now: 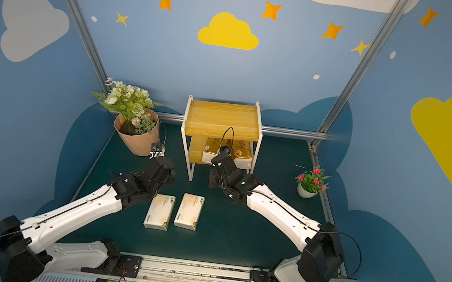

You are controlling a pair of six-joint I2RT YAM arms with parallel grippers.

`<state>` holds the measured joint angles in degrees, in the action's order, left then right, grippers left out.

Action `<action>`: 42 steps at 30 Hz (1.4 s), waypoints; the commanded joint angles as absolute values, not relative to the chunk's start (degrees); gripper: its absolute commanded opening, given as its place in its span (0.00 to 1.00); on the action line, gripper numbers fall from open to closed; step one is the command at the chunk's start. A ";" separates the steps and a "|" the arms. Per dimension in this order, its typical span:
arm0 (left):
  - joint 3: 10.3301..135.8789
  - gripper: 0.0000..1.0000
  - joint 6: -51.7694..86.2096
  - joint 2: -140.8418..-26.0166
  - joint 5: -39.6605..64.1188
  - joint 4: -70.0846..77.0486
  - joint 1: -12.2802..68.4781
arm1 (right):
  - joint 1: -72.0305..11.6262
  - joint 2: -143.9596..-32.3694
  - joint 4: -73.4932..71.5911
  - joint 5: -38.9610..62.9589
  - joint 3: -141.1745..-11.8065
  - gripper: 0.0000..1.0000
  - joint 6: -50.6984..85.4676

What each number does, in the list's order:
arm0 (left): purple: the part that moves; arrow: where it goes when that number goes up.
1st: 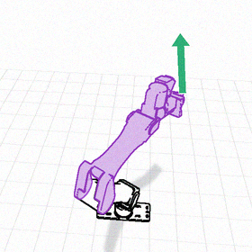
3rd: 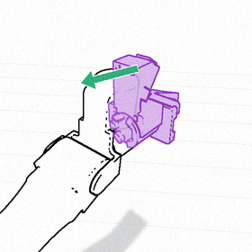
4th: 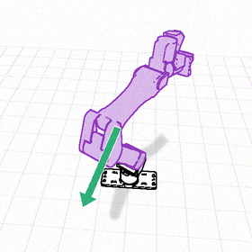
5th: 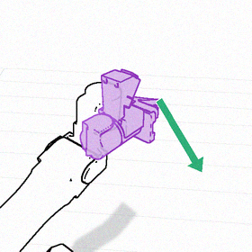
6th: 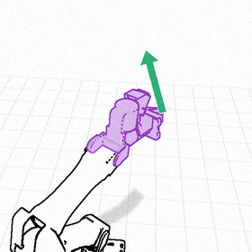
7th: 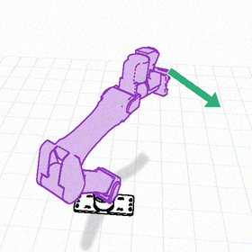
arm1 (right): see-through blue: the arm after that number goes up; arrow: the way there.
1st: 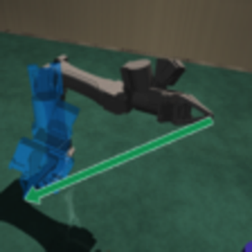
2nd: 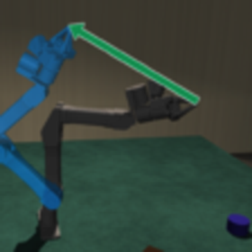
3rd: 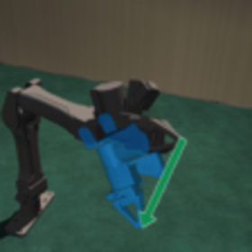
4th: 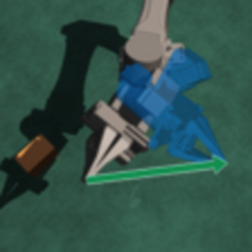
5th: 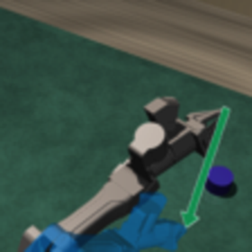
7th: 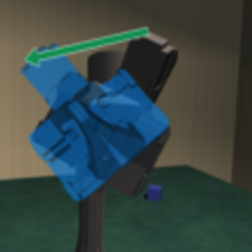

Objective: Place the tissue boxes on the shelf by color
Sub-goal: Adjust the box of tissues on the shelf.

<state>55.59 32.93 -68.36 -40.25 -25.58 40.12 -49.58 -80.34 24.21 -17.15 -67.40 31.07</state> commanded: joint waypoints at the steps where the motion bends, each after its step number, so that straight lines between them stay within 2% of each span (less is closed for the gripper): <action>1: 55.15 0.13 33.74 -69.31 -39.22 -25.67 39.90 | -48.69 -77.85 24.00 -24.07 -64.45 0.00 30.47; 14: 55.81 0.15 33.96 -69.74 -39.37 -25.36 39.84 | -40.48 -80.76 23.03 -21.52 -67.04 0.00 29.07; 31: 56.56 0.15 33.40 -70.08 -39.02 -26.83 39.72 | -37.19 -87.33 20.96 -17.48 -71.13 0.00 26.86; 35: 56.51 0.15 33.05 -69.79 -39.18 -26.72 39.67 | -37.24 -86.04 24.42 -11.57 -71.35 0.00 27.29; 36: 56.31 0.16 33.13 -69.55 -39.24 -26.64 39.64 | -37.37 -85.44 25.42 -8.88 -71.30 0.00 26.68; 39: 55.56 0.36 33.34 -68.93 -39.12 -25.49 39.64 | -39.48 -83.39 27.19 -6.81 -70.21 0.00 28.28; 42: 54.93 0.47 33.40 -68.91 -38.60 -24.36 39.60 | -42.40 -81.55 28.03 -5.97 -68.91 0.03 29.54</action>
<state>55.59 33.52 -69.54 -39.00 -25.56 39.86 -40.10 -84.82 25.61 -9.28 -69.41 28.29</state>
